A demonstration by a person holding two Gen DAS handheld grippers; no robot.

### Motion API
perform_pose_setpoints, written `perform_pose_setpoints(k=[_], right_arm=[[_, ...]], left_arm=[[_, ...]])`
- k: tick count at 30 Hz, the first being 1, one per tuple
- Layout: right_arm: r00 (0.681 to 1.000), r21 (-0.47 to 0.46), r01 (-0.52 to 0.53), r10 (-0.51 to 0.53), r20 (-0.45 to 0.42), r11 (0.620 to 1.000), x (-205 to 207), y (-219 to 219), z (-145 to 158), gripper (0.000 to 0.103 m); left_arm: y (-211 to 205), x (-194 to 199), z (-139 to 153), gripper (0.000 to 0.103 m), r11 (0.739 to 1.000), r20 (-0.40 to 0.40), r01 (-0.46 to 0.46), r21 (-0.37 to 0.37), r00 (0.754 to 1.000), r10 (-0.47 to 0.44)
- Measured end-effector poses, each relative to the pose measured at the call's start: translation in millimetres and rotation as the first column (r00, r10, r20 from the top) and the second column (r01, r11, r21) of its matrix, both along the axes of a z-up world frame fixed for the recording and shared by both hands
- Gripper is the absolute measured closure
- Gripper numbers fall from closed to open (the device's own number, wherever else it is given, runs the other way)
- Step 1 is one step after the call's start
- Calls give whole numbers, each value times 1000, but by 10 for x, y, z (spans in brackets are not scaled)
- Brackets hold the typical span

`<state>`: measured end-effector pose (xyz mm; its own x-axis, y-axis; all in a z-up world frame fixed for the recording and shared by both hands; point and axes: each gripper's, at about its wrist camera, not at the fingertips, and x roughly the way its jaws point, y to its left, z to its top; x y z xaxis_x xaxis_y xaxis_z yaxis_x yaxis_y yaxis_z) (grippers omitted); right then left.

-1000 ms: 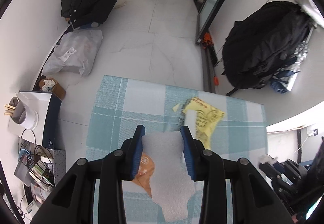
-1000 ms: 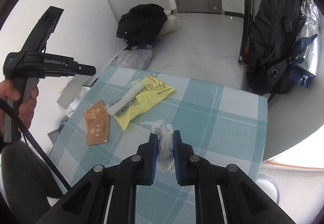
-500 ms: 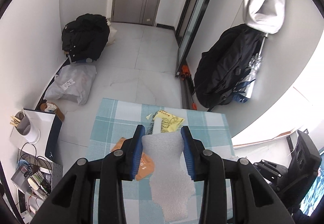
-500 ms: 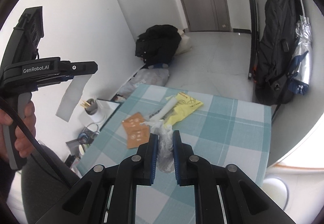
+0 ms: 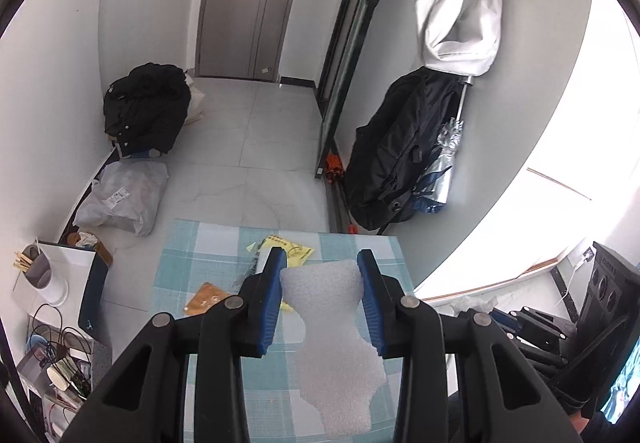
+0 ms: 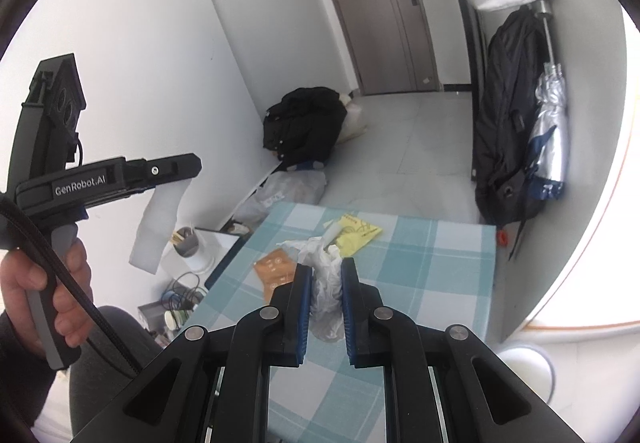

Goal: Collect trash
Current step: 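Carry the tissue and foam sheet in both tools over the white bin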

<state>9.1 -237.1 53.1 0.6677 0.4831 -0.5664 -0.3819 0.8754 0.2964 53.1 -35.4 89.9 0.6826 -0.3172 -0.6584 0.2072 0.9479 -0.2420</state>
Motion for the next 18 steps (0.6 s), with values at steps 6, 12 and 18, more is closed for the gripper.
perform_pose_setpoints(k=[6, 12, 18], right_arm=[[998, -16, 46, -45, 34, 999, -47, -301, 150, 89], [990, -20, 132, -131, 46, 991, -50, -804, 274, 89], [967, -16, 251, -250, 53, 968, -92, -1409, 358, 89]], left_arm=[[-244, -33, 80, 72, 1000, 46, 2, -24, 999, -1], [-594, 70, 83, 72, 996, 43, 41, -83, 998, -37], [-1060, 157, 79, 72, 987, 49, 125, -103, 991, -121]])
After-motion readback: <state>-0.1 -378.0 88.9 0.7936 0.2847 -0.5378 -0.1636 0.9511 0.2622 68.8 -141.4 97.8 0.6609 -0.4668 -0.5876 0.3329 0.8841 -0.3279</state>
